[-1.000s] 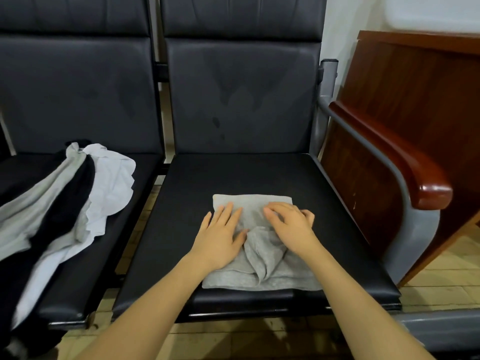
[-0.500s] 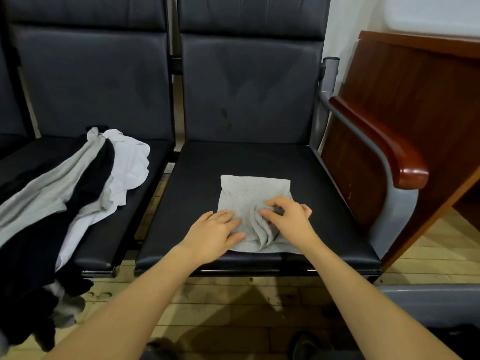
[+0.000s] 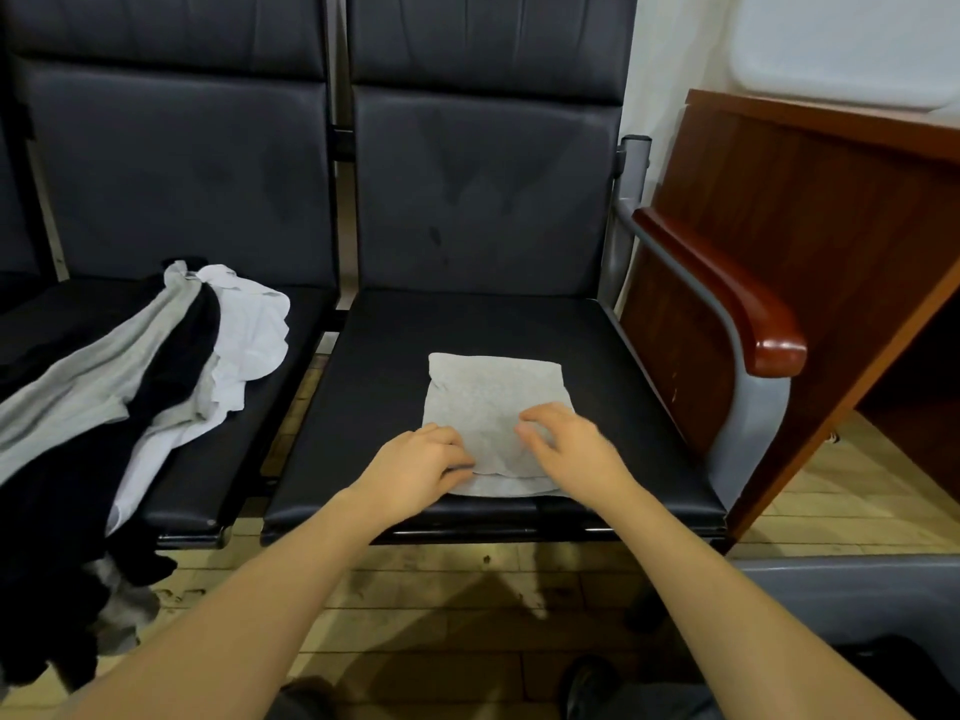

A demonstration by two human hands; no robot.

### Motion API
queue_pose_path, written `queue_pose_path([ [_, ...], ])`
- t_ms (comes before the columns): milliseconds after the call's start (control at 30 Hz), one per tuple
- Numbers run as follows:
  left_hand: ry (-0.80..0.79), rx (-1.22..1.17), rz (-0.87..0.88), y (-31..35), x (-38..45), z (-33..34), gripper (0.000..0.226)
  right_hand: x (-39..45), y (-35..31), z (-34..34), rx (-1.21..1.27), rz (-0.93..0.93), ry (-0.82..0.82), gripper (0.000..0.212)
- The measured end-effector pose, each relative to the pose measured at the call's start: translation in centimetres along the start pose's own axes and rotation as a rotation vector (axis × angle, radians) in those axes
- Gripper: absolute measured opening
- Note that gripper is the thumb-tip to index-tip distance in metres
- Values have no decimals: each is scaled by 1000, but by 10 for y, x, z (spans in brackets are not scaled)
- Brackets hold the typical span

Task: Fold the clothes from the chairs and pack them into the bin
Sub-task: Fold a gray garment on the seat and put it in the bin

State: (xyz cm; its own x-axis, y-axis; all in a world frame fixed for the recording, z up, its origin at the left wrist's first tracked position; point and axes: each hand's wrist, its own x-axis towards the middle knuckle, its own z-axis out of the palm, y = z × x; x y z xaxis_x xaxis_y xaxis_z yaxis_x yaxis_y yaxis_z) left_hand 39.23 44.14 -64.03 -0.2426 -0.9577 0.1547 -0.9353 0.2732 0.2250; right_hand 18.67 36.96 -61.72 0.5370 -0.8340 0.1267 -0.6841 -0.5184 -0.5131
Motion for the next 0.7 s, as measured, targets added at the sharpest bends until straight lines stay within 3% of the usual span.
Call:
queue_pose_path([
  [100, 54, -27, -32, -9, -7, -1, 24, -5, 16, 11, -254, 50, -290, 59],
  [200, 94, -54, -47, -13, -10, -1, 21, -11, 34, 11, -323, 96, -359, 61],
  [333, 150, -53, -49, -15, -11, 2, 16, -16, 37, 10, -365, 116, -307, 62],
  [500, 409, 0, -23, -19, -14, -5, 5, -18, 30, 0, -277, -92, -119, 44],
  [633, 420, 137, 157, -27, -22, -15, 29, -23, 31, -2, -237, -191, -69, 30],
  [700, 401, 214, 258, -28, -29, -15, 20, -26, 32, -4, -243, -240, 6, 26],
])
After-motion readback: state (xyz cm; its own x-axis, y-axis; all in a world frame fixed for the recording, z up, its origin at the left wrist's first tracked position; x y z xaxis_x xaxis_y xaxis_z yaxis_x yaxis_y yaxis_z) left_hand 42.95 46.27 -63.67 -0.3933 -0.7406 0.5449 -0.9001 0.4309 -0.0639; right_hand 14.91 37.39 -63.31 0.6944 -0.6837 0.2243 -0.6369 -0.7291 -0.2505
